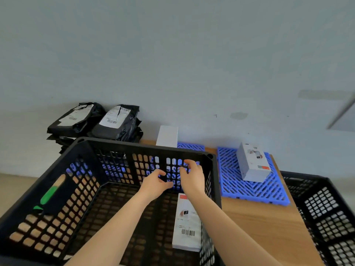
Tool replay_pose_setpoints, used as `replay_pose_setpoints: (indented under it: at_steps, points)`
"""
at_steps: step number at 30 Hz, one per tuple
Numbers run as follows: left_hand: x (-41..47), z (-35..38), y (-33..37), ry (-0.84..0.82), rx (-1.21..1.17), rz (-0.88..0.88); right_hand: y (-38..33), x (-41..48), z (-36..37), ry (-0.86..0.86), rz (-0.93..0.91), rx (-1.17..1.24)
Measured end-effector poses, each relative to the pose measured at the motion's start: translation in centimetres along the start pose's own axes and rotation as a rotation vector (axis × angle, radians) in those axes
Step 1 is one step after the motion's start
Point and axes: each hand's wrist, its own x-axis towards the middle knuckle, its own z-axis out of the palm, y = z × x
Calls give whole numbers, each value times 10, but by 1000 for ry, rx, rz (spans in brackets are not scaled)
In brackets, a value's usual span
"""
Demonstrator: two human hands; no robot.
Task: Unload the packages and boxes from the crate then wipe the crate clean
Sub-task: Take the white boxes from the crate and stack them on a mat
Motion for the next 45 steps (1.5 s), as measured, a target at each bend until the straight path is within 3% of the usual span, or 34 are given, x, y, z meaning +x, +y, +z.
replay_pose_setpoints:
  at_steps: [12,20,26,31,34,38,45]
  points:
    - [38,84,-35,-277,379,-74,50,-2,31,71,256,-82]
    - [61,97,-67,-372,494,23,79,1,51,104,447,-99]
    - [75,82,-91,-454,476,84,97,-10,78,95,543,-265]
    - [84,61,-103,-448,454,64,96,-15,91,89,509,-392]
    - [91,45,-110,-426,448,22,96,-19,95,100,631,-459]
    - [94,31,-118,-468,391,-53,99,-23,105,-101,855,-302]
    - [80,18,-121,-520,123,-196,91,-25,114,-184,871,-107]
